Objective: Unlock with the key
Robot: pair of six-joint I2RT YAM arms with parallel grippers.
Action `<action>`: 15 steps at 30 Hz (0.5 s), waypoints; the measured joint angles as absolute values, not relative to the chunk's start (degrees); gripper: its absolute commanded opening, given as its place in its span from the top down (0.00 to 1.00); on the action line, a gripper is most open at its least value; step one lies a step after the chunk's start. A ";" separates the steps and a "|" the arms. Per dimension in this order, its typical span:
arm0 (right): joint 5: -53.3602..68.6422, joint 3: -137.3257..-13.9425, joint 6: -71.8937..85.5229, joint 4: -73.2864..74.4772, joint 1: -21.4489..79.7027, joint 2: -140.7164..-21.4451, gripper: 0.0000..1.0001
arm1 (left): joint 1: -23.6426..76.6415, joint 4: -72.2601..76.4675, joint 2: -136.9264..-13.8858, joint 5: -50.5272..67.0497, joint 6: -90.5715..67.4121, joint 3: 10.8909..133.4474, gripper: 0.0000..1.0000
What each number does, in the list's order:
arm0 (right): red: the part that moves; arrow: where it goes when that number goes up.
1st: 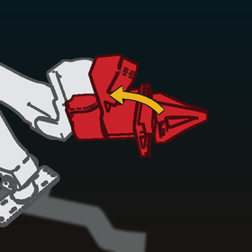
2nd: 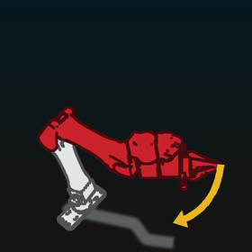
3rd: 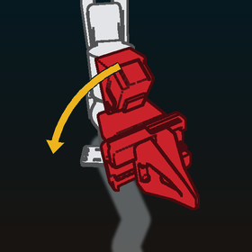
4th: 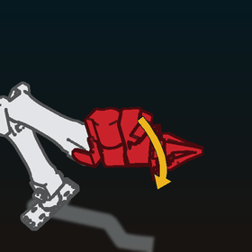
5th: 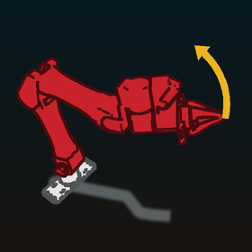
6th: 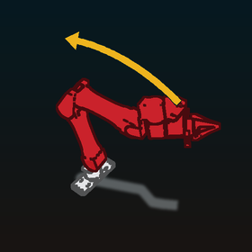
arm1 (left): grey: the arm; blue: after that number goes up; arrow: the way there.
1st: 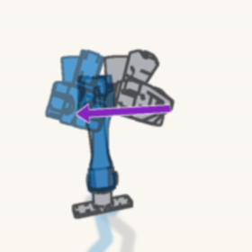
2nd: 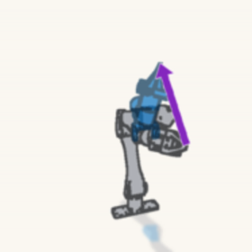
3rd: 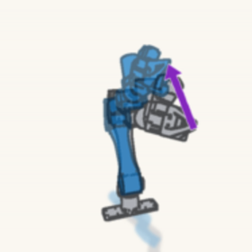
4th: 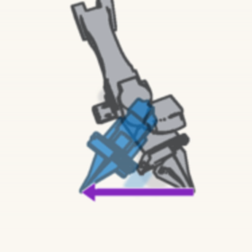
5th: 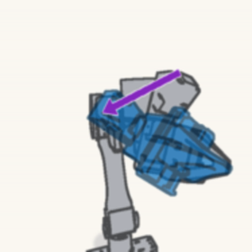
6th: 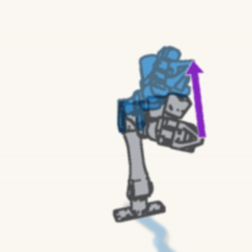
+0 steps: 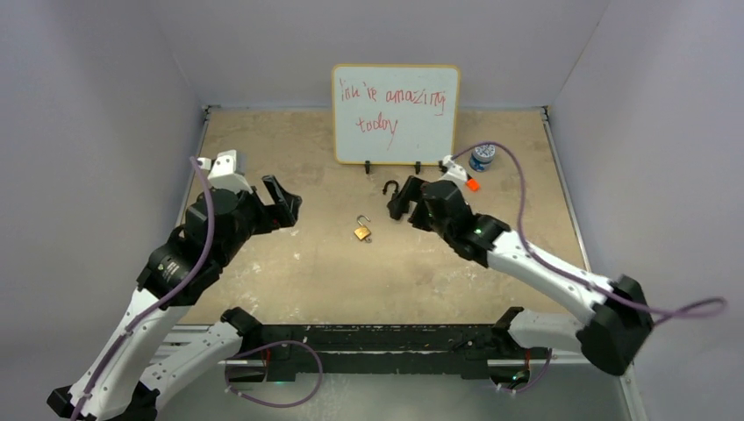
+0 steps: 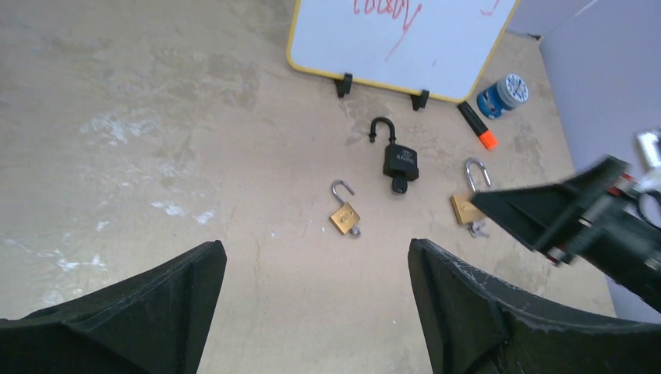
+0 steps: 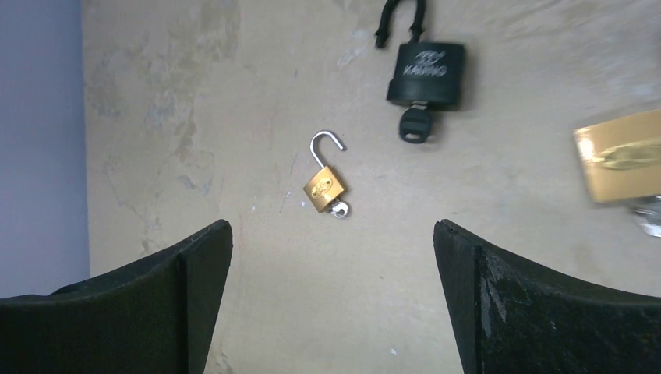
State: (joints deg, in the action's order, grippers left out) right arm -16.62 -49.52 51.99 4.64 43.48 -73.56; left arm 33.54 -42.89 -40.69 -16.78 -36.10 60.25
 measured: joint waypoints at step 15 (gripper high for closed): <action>-43.53 -65.10 33.47 39.27 43.48 -41.76 0.01 | 33.54 -53.39 -35.90 -29.12 -28.99 72.64 0.08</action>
State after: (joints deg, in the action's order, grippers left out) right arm -43.53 -65.10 33.47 39.27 43.48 -41.76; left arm 33.54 -53.39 -35.90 -29.12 -28.99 72.64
